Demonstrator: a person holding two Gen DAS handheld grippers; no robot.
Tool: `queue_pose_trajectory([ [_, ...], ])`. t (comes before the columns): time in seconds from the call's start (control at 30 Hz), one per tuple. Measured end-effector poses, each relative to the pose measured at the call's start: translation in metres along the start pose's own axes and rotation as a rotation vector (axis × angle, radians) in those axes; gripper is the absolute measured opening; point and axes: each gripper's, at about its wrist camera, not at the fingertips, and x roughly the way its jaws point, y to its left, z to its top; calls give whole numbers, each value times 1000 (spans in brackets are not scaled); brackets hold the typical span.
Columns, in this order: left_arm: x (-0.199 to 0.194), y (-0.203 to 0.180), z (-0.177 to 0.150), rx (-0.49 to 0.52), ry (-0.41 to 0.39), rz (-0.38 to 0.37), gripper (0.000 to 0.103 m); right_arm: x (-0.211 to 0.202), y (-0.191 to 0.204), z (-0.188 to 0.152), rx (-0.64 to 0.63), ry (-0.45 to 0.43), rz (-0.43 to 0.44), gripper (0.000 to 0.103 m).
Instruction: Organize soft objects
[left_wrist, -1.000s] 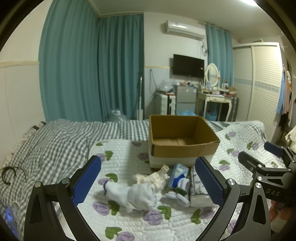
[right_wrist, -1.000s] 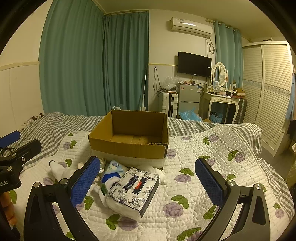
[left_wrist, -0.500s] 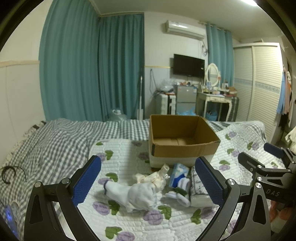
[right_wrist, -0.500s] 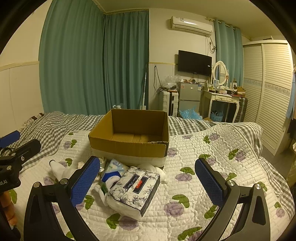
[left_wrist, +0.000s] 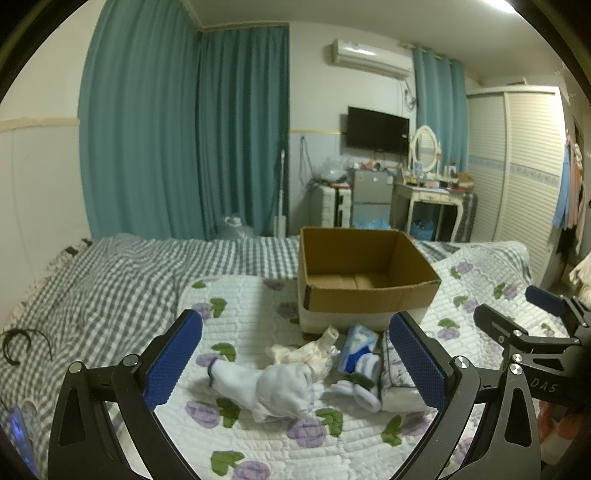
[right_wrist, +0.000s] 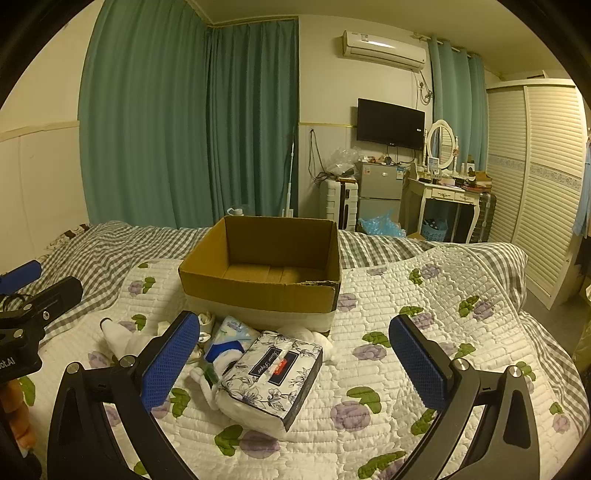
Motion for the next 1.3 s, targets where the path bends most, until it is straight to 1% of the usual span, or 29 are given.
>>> queue_pose_trajectory([
  [1.0, -1, 0, 2, 0, 0, 0, 103, -1, 2, 1, -7, -2, 4, 103],
  [1.07, -2, 2, 3, -5, -2, 8, 103, -1, 2, 0, -8, 0, 5, 103],
  [1.17, 1, 12, 3, -29, 19, 35, 103, 2, 0, -3, -4, 10, -1, 103],
  [1.3, 9, 23, -5, -47, 46, 59, 103, 17, -1, -15, -7, 54, -6, 103],
])
